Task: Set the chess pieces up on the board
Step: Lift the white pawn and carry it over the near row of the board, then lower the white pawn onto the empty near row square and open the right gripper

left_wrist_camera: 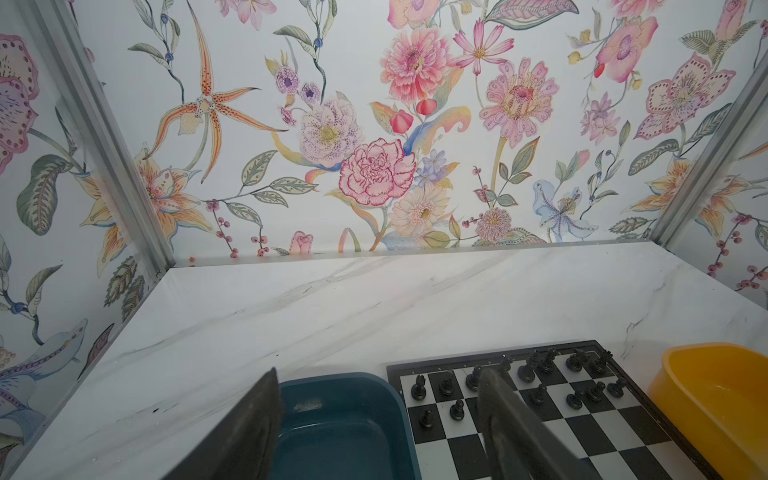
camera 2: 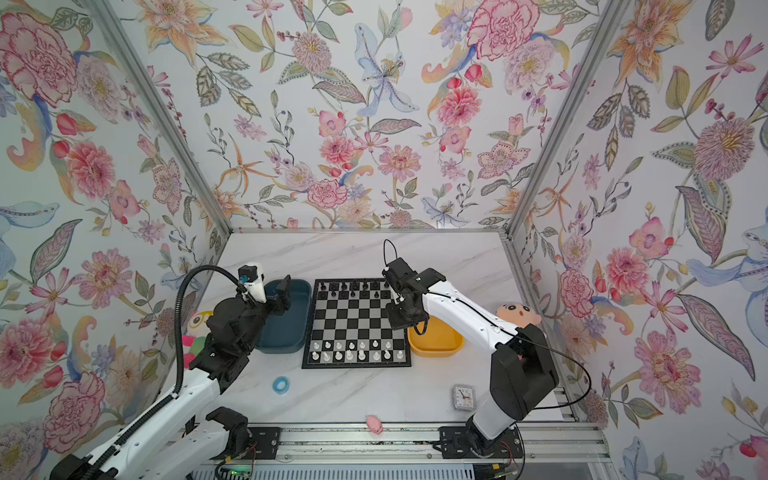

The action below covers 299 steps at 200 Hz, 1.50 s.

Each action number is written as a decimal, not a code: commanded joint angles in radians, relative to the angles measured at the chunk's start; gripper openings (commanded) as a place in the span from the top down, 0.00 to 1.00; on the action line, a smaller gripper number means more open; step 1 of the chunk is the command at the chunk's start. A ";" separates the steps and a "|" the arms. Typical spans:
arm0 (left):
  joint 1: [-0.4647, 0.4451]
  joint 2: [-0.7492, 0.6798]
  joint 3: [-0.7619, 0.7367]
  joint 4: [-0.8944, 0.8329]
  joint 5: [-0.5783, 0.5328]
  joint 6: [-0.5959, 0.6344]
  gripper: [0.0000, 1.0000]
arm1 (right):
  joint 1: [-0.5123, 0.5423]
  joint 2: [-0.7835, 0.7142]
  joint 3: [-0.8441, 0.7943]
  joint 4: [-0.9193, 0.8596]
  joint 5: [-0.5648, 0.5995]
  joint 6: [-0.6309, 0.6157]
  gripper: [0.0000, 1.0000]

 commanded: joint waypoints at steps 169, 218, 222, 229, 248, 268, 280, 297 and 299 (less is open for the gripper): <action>-0.001 0.007 0.003 0.006 0.000 -0.017 0.24 | 0.034 0.105 -0.078 0.038 0.014 0.021 1.00; -0.003 0.008 0.002 0.000 0.002 -0.017 0.24 | 0.026 0.115 -0.107 0.064 0.001 0.025 1.00; -0.002 0.008 0.003 0.001 0.002 -0.017 0.24 | 0.025 0.116 -0.108 0.068 0.001 0.025 1.00; -0.002 0.007 0.003 -0.001 0.002 -0.017 0.24 | 0.025 0.118 -0.111 0.072 0.000 0.026 1.00; -0.002 0.003 0.003 0.000 0.002 -0.019 0.24 | 0.025 0.123 -0.116 0.079 -0.006 0.026 1.00; -0.002 -0.001 0.002 -0.002 0.001 -0.020 0.24 | 0.025 0.127 -0.120 0.085 -0.007 0.027 1.00; -0.002 -0.001 0.000 -0.004 0.001 -0.020 0.24 | 0.023 0.128 -0.124 0.088 -0.007 0.027 1.00; -0.002 -0.004 0.000 -0.007 0.001 -0.022 0.24 | 0.022 0.129 -0.129 0.091 -0.007 0.026 1.00; -0.002 -0.004 0.000 -0.007 0.002 -0.022 0.24 | 0.022 0.130 -0.129 0.093 -0.007 0.026 1.00</action>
